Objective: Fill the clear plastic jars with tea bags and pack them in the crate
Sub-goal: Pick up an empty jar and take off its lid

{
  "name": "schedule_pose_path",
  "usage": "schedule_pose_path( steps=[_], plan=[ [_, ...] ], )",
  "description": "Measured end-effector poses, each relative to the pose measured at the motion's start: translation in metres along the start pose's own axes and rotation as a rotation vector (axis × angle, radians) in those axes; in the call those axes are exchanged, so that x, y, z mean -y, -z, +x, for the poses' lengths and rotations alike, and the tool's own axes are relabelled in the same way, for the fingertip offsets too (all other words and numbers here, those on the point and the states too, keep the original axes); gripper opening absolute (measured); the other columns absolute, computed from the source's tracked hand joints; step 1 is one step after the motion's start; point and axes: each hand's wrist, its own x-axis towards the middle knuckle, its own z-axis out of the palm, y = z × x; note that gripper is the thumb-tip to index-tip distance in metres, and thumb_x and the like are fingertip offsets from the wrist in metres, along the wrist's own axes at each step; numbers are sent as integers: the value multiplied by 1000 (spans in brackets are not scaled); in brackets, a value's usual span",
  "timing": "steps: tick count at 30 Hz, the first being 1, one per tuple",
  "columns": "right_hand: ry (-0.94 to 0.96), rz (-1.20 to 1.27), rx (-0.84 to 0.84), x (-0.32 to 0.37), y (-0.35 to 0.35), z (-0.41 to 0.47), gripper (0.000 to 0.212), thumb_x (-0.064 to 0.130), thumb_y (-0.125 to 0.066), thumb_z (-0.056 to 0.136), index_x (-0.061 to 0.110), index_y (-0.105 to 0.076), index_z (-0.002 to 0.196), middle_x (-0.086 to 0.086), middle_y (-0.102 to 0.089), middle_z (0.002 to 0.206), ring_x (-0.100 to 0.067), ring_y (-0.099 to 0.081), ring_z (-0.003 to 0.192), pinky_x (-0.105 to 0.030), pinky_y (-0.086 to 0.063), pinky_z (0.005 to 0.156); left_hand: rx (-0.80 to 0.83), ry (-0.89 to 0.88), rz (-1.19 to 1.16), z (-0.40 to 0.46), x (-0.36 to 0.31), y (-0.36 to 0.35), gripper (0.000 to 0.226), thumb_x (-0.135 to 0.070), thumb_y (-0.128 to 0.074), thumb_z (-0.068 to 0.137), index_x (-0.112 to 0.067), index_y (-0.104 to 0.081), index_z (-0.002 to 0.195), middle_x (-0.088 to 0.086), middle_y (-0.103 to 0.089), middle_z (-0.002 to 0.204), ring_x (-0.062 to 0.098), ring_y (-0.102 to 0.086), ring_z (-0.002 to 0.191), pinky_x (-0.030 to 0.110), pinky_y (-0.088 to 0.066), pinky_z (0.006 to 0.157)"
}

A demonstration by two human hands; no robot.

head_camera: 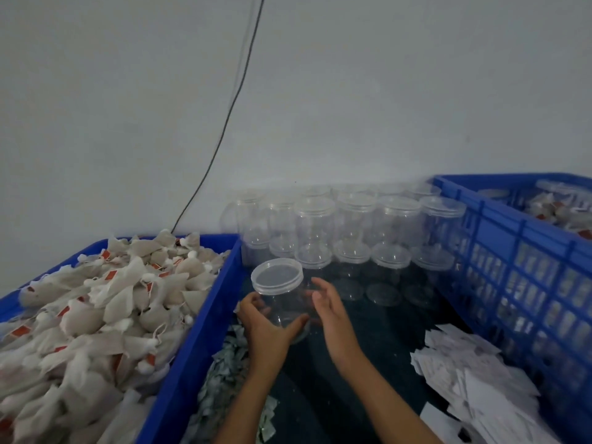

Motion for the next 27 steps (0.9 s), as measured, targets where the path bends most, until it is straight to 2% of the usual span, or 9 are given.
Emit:
schedule_pose_path(
  steps=[4,7,11,13,14,17,20,23,27],
  plan=[
    [78,3,-4,23,23,-31,46,44,-47,89,32,-44,133,4,-61,118,-5,-60,108,-27,-50,92,113,-92,56,-44,-11,7,93,-24,-92,55,-30,-31,126,2,-41,130,17,-52,112,40,-49,95],
    [102,-73,25,30,40,-47,58,51,-53,82,33,-41,136,9,-58,119,4,-59,103,-21,-49,88,171,-181,175,-70,-11,9,94,-35,-90,53,-28,-38,131,-5,-54,126,14,-55,113,43,-48,94],
    [40,-253,22,22,51,-53,68,64,-61,71,38,-43,132,14,-48,128,1,-54,111,-21,-49,85,182,-348,370,-86,-12,7,98,-42,-88,53,-24,-45,139,-4,-53,127,18,-53,115,45,-45,96],
    [5,-251,-37,15,52,-51,67,65,-64,66,35,-48,124,5,-52,125,-8,-59,107,-24,-55,76,198,-408,418,-88,-8,3,97,-41,-87,55,-22,-45,141,0,-51,127,21,-51,116,48,-44,97],
    [-1,-259,-72,12,52,-49,64,65,-64,66,35,-51,120,3,-54,121,-9,-60,103,-19,-54,70,220,-418,424,-88,-6,3,97,-42,-85,57,-24,-42,142,1,-50,129,22,-50,117,47,-44,98],
    [21,-270,-157,1,51,-48,39,58,-68,76,40,-57,109,5,-58,112,-5,-62,96,-11,-49,63,302,-398,418,-87,1,4,99,-46,-81,60,-38,-27,143,-4,-44,136,15,-44,122,33,-40,101],
    [41,-232,-192,-7,50,-49,24,48,-70,81,47,-61,103,9,-58,109,2,-61,93,-13,-49,67,316,-408,421,-82,4,7,101,-47,-82,56,-46,-23,139,-12,-46,135,8,-44,119,24,-37,98],
    [62,-231,-203,-9,48,-47,26,42,-71,81,46,-63,106,14,-56,110,11,-56,94,-14,-46,74,278,-418,369,-78,4,8,100,-45,-83,50,-50,-29,133,-24,-46,125,-5,-41,109,24,-38,94],
    [71,-213,-167,-9,51,-48,35,51,-70,75,47,-65,109,13,-57,110,8,-58,97,-17,-49,79,305,-347,340,-77,6,7,98,-48,-83,48,-53,-32,132,-29,-49,121,-3,-47,106,17,-40,91]
  ],
)
